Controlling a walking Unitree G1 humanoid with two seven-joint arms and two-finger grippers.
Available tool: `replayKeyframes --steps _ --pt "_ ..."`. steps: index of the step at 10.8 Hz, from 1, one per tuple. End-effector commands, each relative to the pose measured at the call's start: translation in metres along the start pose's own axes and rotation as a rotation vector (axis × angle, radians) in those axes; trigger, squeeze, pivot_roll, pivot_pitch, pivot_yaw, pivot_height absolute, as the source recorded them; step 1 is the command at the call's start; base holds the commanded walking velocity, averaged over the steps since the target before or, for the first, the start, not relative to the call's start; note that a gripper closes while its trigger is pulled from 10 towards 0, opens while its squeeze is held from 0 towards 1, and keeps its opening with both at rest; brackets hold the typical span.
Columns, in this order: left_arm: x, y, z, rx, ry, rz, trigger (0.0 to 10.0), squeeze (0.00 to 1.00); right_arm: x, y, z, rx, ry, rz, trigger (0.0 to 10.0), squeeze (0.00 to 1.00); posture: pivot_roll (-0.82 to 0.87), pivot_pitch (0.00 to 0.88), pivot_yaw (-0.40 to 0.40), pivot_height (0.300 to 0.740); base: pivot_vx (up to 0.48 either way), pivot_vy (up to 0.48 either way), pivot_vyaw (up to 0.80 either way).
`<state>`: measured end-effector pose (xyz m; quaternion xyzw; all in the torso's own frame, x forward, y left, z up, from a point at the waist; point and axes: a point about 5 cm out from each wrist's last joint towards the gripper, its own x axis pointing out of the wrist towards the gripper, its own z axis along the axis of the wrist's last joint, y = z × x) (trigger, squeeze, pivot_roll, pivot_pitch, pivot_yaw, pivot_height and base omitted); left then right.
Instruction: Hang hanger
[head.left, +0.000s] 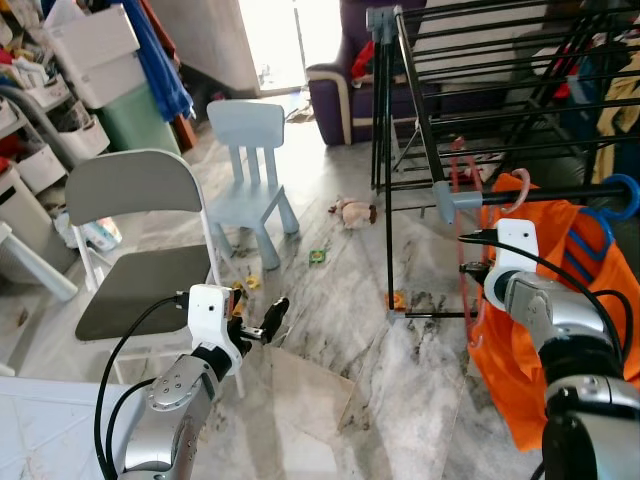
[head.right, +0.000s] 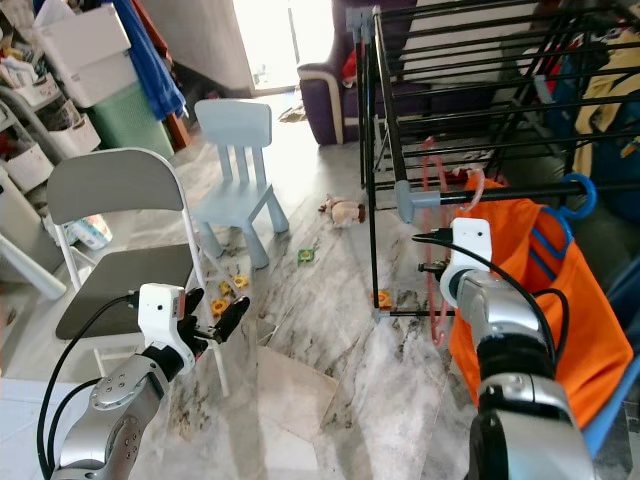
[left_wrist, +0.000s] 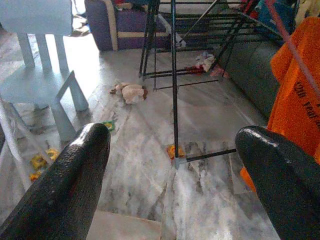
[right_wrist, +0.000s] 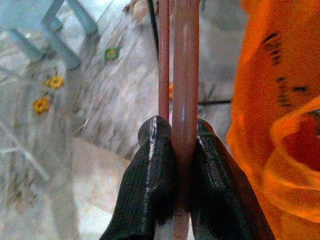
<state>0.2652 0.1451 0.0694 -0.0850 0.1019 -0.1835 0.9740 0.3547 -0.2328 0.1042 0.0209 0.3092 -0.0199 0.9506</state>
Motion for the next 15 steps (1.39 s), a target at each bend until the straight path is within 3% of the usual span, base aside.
replayKeyframes --steps 1,4,6,9,10,11,15 --pt "-0.002 0.006 0.005 -0.006 -0.009 0.027 10.0 0.0 0.004 0.008 0.0 -0.035 0.014 0.05 10.0 0.0 -0.13 0.0 0.137 0.74 0.0 0.0 0.0" --pt "-0.005 0.007 0.004 -0.011 -0.003 0.04 10.0 0.0 0.01 0.02 -0.015 -0.132 0.091 0.145 10.0 0.0 -0.12 0.0 0.119 0.74 0.0 0.0 0.0" --pt "-0.008 0.005 0.002 -0.02 0.0 0.037 10.0 0.0 0.013 0.025 -0.017 -0.176 0.076 0.177 10.0 0.0 -0.11 0.0 0.119 0.74 0.0 0.0 0.0" --pt "-0.007 0.003 0.001 -0.021 0.013 0.024 10.0 0.0 0.013 0.007 -0.021 -0.158 0.031 0.075 10.0 0.0 -0.12 0.0 0.13 0.74 0.0 0.0 0.0" --pt "-0.006 0.002 0.0 -0.023 0.019 0.018 10.0 0.0 0.012 0.005 -0.024 -0.153 0.036 0.073 10.0 0.82 -0.12 0.0 0.13 0.74 0.0 0.0 0.0" --pt "-0.006 0.0 0.0 -0.025 0.022 0.01 10.0 0.0 0.012 0.003 -0.027 -0.153 0.033 0.065 10.0 1.0 -0.12 0.0 0.133 0.74 0.0 0.0 0.0" --pt "-0.006 -0.005 0.001 -0.03 0.023 0.011 10.0 0.0 0.003 0.007 -0.03 -0.208 -0.122 0.034 10.0 1.0 -0.13 0.0 0.141 0.74 0.0 0.0 0.0"
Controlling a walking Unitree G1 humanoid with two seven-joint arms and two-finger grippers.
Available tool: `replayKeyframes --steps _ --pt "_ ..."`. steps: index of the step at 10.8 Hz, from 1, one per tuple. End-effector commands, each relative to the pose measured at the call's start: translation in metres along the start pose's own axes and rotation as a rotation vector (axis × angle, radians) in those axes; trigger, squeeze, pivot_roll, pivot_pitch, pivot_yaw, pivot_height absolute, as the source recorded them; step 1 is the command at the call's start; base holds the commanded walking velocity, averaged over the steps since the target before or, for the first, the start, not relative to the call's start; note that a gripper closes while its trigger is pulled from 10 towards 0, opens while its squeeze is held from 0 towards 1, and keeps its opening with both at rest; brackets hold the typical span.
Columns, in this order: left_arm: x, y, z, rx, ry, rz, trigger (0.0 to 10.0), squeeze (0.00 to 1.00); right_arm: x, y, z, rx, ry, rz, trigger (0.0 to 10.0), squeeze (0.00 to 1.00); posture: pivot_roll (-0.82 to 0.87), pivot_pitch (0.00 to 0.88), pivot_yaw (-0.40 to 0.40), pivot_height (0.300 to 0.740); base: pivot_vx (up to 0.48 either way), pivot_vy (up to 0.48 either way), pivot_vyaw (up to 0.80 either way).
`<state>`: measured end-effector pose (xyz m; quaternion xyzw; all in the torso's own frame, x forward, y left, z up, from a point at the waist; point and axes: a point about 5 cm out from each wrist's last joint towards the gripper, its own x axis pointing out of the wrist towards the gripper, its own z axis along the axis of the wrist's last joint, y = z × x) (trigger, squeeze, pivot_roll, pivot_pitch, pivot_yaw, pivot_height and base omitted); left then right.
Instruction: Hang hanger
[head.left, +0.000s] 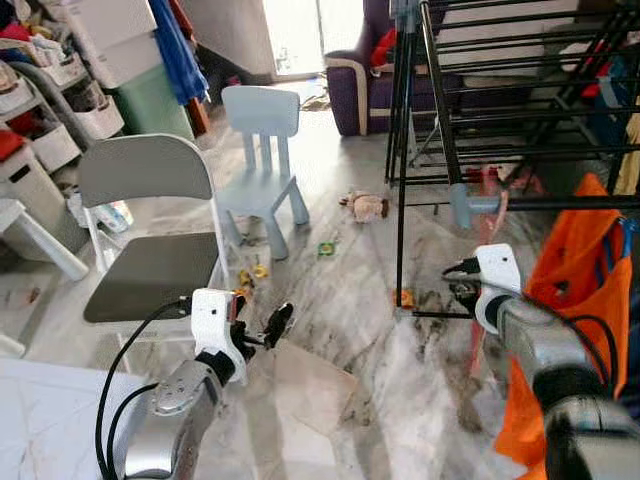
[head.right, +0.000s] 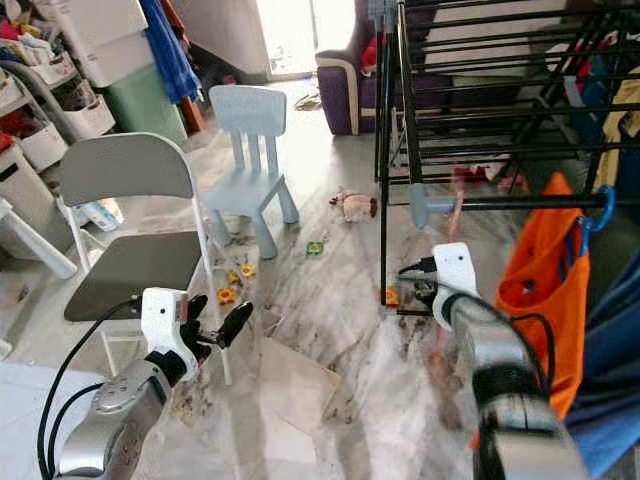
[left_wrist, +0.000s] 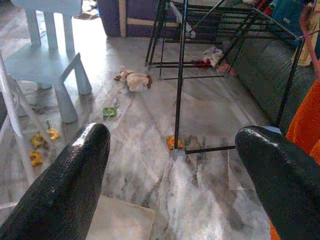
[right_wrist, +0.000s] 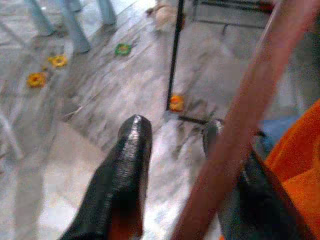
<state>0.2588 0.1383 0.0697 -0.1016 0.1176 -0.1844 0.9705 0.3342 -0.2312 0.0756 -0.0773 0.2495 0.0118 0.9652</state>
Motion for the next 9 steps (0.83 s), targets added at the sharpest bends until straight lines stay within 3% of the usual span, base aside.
replayKeyframes --steps 1,6,9 --pt "-0.002 0.003 0.004 0.012 -0.007 0.019 10.0 0.0 -0.004 0.004 0.008 -0.018 -0.067 -0.022 10.0 1.0 -0.14 0.0 0.145 0.74 0.0 0.0 0.0" --pt "-0.003 -0.004 0.009 0.028 -0.036 0.035 10.0 0.0 -0.048 0.009 0.001 -0.036 -0.208 -0.18 10.0 1.0 -0.15 0.0 0.152 0.74 0.0 0.0 0.0" --pt "0.001 -0.005 0.011 0.038 -0.042 0.041 10.0 0.0 -0.056 0.023 -0.001 -0.009 -0.212 -0.196 10.0 1.0 -0.15 0.0 0.153 0.74 0.0 0.0 0.0"
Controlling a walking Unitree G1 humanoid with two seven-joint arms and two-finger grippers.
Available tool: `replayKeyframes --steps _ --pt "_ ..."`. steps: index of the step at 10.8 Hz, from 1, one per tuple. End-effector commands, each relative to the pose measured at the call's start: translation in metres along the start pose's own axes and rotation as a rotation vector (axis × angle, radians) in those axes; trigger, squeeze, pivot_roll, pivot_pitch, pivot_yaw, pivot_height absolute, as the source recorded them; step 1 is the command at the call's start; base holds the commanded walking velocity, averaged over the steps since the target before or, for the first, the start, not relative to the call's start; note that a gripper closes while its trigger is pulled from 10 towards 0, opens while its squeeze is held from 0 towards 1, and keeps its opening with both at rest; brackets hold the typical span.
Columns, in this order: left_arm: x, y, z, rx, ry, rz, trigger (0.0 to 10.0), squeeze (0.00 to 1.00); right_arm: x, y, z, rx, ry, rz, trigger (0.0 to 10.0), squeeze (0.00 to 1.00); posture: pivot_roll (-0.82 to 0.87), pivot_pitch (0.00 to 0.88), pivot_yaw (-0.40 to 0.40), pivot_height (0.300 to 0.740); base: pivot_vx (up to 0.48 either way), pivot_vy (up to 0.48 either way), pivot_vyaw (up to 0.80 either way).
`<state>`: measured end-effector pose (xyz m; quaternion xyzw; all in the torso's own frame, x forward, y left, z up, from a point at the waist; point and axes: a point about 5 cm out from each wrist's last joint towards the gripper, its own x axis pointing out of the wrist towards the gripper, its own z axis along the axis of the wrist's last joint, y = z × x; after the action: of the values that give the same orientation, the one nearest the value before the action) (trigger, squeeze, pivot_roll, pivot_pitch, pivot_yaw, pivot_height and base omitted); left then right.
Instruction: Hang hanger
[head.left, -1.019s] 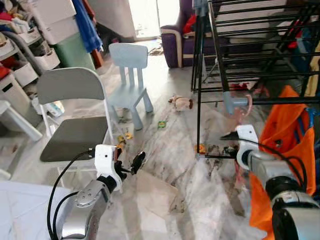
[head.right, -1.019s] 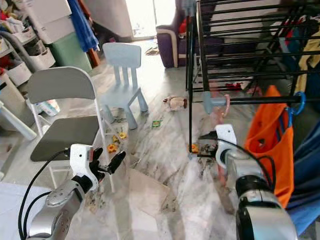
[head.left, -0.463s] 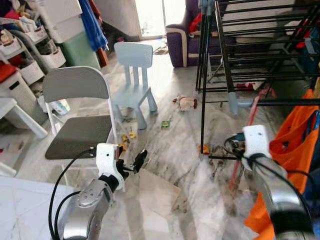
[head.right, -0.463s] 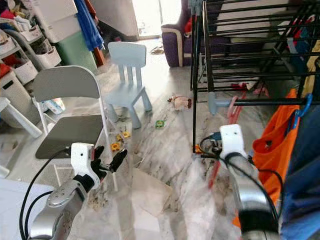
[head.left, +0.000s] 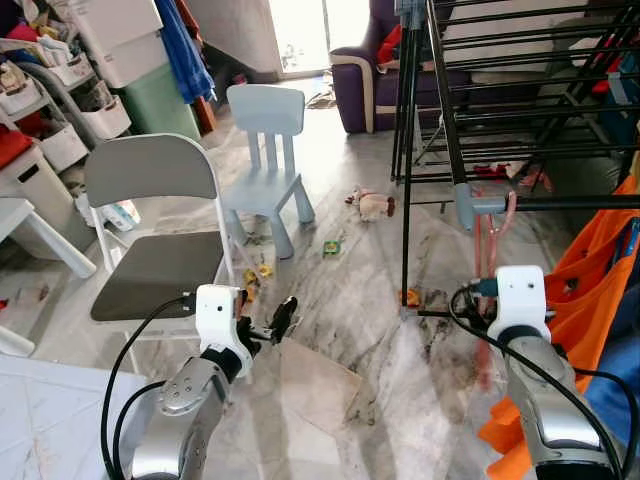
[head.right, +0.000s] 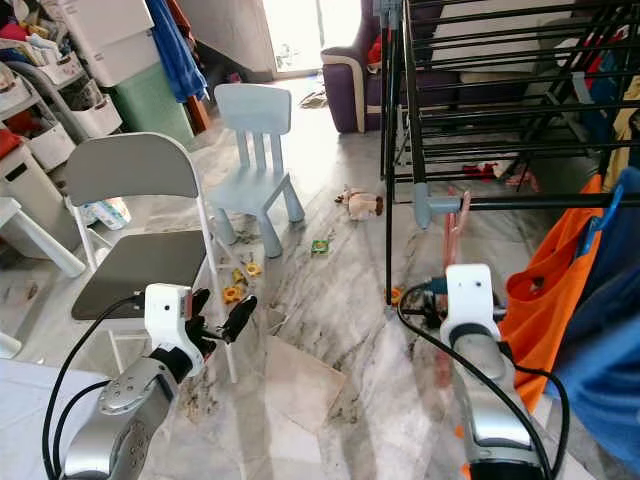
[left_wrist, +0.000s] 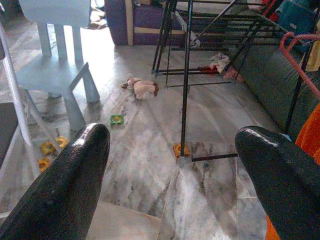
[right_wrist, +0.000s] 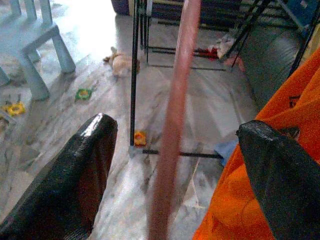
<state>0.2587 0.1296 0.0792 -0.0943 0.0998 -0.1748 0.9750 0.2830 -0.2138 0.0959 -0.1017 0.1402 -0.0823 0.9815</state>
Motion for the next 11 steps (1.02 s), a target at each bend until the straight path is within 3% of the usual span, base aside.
replayKeyframes --steps 1,5,8,9,10,11 --pt "0.0 0.0054 0.0036 0.023 -0.008 0.026 10.0 0.0 -0.0026 0.0076 0.0034 -0.002 -0.008 0.019 10.0 1.0 -0.15 0.0 0.152 0.74 0.0 0.0 0.0" --pt "0.0028 0.0051 0.0048 0.036 -0.008 0.03 10.0 0.0 -0.0044 0.0058 0.0064 0.007 -0.016 -0.022 10.0 1.0 -0.15 0.0 0.154 0.74 0.0 0.0 0.0" --pt "0.0034 0.0048 0.0054 0.039 -0.009 0.035 10.0 0.0 -0.0041 0.0065 0.0077 0.009 -0.019 -0.029 10.0 1.0 -0.15 0.0 0.154 0.74 -0.271 0.0 0.0" --pt "0.0034 0.0048 0.0056 0.039 -0.009 0.037 10.0 0.0 -0.0042 0.0073 0.008 0.01 -0.018 -0.029 10.0 0.94 -0.15 0.0 0.154 0.74 -0.322 0.0 0.0" --pt "0.0035 0.0047 0.0057 0.038 -0.01 0.038 10.0 0.0 -0.0041 0.0083 0.0085 0.008 -0.018 -0.028 10.0 0.55 -0.15 0.0 0.154 0.74 -0.326 0.0 0.0" --pt "0.0037 0.0047 0.0057 0.038 -0.01 0.039 10.0 0.0 -0.004 0.0086 0.0092 0.006 -0.02 -0.029 10.0 0.0 -0.15 0.0 0.155 0.74 -0.326 0.0 0.0"
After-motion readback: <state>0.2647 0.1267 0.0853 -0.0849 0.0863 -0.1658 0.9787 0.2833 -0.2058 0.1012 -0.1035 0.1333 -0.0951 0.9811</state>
